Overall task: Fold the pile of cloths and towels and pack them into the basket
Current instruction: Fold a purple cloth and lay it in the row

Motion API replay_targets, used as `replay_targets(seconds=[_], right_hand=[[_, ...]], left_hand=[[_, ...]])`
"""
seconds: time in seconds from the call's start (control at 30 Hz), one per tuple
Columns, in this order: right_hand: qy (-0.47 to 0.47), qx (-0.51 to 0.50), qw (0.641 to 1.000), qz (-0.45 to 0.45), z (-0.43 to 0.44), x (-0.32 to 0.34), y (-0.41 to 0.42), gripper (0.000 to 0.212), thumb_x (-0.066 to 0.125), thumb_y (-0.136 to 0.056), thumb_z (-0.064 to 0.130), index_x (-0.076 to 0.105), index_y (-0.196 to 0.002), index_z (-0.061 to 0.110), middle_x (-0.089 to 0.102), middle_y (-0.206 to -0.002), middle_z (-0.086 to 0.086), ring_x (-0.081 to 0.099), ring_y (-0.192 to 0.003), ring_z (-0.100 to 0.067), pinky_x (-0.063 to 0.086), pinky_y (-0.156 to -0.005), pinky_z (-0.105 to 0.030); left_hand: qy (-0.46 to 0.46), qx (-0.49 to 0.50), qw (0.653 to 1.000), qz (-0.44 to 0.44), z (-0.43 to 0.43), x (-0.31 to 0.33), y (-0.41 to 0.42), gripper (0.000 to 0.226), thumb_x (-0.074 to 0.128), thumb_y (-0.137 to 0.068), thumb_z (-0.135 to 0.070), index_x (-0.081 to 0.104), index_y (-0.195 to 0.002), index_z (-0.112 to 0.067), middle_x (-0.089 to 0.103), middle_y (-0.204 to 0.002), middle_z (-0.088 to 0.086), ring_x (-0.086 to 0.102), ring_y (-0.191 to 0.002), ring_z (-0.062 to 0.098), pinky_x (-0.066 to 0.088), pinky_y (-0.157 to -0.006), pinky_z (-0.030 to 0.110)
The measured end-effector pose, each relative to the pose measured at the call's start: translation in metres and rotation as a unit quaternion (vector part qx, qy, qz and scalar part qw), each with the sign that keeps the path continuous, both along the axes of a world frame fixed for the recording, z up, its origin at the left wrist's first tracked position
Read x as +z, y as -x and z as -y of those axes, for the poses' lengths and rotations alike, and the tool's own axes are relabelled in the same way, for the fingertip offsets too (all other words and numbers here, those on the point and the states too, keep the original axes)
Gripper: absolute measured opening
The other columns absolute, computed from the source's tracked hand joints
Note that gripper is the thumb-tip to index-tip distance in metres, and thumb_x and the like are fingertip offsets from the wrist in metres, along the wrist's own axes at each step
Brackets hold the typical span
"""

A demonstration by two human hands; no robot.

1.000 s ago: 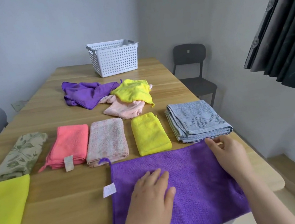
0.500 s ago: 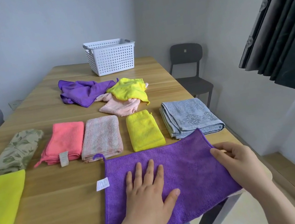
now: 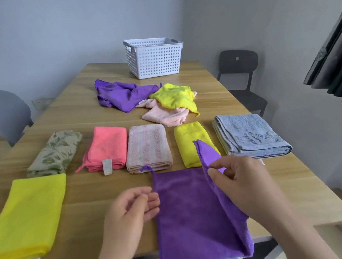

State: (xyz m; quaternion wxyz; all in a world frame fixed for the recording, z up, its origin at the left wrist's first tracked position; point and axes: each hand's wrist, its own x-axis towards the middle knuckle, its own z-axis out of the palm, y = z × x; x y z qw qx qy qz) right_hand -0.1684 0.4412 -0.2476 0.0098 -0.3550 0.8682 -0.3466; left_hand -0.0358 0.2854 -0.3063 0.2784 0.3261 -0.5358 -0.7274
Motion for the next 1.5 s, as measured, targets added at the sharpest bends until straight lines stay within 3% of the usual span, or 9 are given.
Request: replay_targets(seconds=[0.3,0.47,0.63,0.87,0.97,1.07,1.23,1.37,1.5], right_hand=[[-0.08,0.031,0.995,-0.044,0.05,-0.033,-0.031,0.017,0.054,-0.09,0.033,0.068,-0.087,0.024,0.051,-0.053,0.026,0.048,-0.053,-0.007,0.03,-0.046,-0.02],[-0.077,0.04,0.995,-0.045,0.057,-0.038,-0.041,0.016,0.055,-0.09,0.032,0.069,-0.091,0.024,0.043,-0.043,0.005,0.045,-0.049,-0.01,0.03,-0.046,-0.019],[-0.091,0.055,0.994,-0.032,0.061,-0.043,-0.046,0.019,0.054,-0.091,0.033,0.069,-0.097,0.022,0.038,-0.047,0.007,0.038,-0.049,-0.007,0.03,-0.05,-0.019],[-0.072,0.094,0.99,0.081,0.058,-0.04,-0.053,0.019,0.051,-0.094,0.018,0.069,-0.1,0.019,0.067,-0.063,-0.001,0.057,-0.051,-0.011,0.051,-0.063,-0.029],[-0.048,0.099,0.983,0.148,0.054,-0.041,-0.055,0.028,0.045,-0.094,0.009,0.067,-0.105,0.022,0.071,-0.07,0.0,0.061,-0.053,-0.011,0.047,-0.054,-0.017],[0.003,0.062,0.982,0.177,0.046,-0.044,-0.049,0.027,0.046,-0.094,0.008,0.066,-0.105,0.023,0.071,-0.07,0.003,0.061,-0.053,-0.008,0.043,-0.052,-0.012],[0.046,-0.024,0.99,0.129,0.021,-0.045,-0.028,0.025,0.054,-0.088,0.008,0.067,-0.092,0.029,0.07,-0.066,0.003,0.063,-0.057,-0.011,0.048,-0.056,-0.023],[0.017,-0.098,0.993,0.065,-0.004,-0.048,-0.008,0.018,0.061,-0.085,0.016,0.068,-0.094,0.03,0.067,-0.069,0.011,0.059,-0.068,0.002,0.042,-0.059,-0.008],[-0.01,-0.097,0.991,0.091,-0.018,-0.052,-0.001,0.021,0.064,-0.086,0.023,0.064,-0.106,0.026,0.066,-0.08,0.011,0.06,-0.073,0.002,0.042,-0.06,-0.01]], left_hand=[[-0.133,-0.047,0.99,-0.007,0.011,-0.009,-0.012,0.022,0.042,-0.097,-0.002,0.064,-0.099,0.002,0.072,-0.093,0.019,0.071,-0.088,0.026,0.059,-0.073,0.028],[-0.143,-0.06,0.988,-0.008,0.015,-0.011,-0.012,0.023,0.042,-0.097,-0.003,0.064,-0.101,0.001,0.073,-0.092,0.016,0.072,-0.087,0.024,0.059,-0.074,0.027],[-0.148,-0.059,0.987,-0.01,0.015,-0.011,-0.013,0.022,0.043,-0.097,-0.004,0.064,-0.099,0.0,0.073,-0.093,0.016,0.071,-0.088,0.023,0.059,-0.076,0.029],[-0.123,-0.063,0.99,0.004,0.014,-0.012,-0.014,0.02,0.045,-0.097,-0.005,0.064,-0.101,-0.002,0.074,-0.093,0.013,0.071,-0.09,0.022,0.057,-0.082,0.033],[-0.059,-0.069,0.996,0.02,0.012,-0.013,-0.014,0.017,0.051,-0.095,-0.008,0.066,-0.102,-0.007,0.074,-0.096,0.009,0.071,-0.09,0.017,0.056,-0.082,0.034],[0.115,-0.046,0.988,0.09,0.008,-0.017,-0.013,0.014,0.065,-0.086,-0.017,0.067,-0.1,-0.014,0.074,-0.086,-0.001,0.07,-0.077,0.006,0.057,-0.077,0.026],[0.335,-0.021,0.931,0.147,-0.001,-0.017,-0.007,0.028,0.078,-0.073,-0.03,0.06,-0.095,-0.03,0.065,-0.086,-0.016,0.063,-0.075,0.0,0.052,-0.068,0.017],[0.479,-0.015,0.859,0.178,0.002,-0.018,-0.005,0.04,0.08,-0.07,-0.021,0.061,-0.105,-0.022,0.053,-0.106,-0.011,0.056,-0.092,0.011,0.046,-0.082,0.025],[0.549,-0.082,0.822,0.128,0.001,-0.01,0.0,0.032,0.077,-0.074,-0.019,0.068,-0.104,-0.024,0.058,-0.114,-0.013,0.048,-0.106,-0.001,0.034,-0.095,0.012]])
